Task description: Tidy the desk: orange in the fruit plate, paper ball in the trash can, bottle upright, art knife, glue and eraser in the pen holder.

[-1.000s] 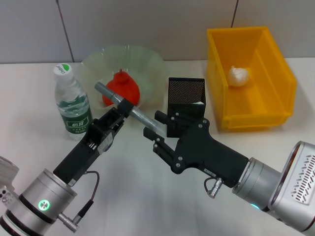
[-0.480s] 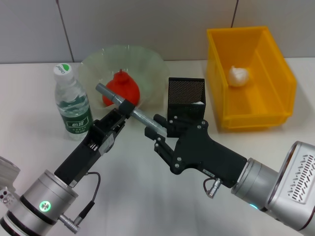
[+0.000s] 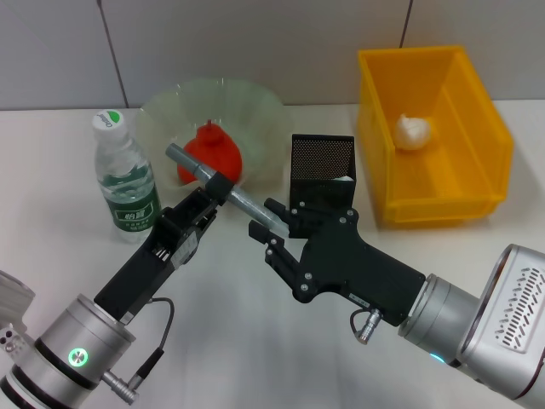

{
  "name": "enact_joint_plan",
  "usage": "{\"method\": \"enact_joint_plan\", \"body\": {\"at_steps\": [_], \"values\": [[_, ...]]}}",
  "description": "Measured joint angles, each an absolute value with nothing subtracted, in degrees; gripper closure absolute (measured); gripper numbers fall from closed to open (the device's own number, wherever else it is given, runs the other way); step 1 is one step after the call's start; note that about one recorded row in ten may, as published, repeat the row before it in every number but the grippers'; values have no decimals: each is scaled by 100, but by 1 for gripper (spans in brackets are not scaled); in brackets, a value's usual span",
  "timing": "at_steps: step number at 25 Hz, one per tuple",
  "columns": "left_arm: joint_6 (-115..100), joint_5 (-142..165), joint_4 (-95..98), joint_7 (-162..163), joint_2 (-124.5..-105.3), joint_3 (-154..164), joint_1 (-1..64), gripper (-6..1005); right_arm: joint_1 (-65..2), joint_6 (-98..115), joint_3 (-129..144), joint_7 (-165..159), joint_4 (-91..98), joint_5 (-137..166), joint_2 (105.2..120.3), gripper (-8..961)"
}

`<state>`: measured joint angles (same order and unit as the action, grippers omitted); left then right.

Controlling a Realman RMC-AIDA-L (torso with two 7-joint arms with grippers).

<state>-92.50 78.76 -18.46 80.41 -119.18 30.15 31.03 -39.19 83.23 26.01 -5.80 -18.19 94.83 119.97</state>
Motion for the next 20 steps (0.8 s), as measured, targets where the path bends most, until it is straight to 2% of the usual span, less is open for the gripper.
{"method": "enact_joint_plan", "body": {"at_steps": [20], "values": [[-9223,7875,-1846,8041,-11927,2988,3132,854,-3920,8313,2540,-567,-1819,9571,11997,715]]}}
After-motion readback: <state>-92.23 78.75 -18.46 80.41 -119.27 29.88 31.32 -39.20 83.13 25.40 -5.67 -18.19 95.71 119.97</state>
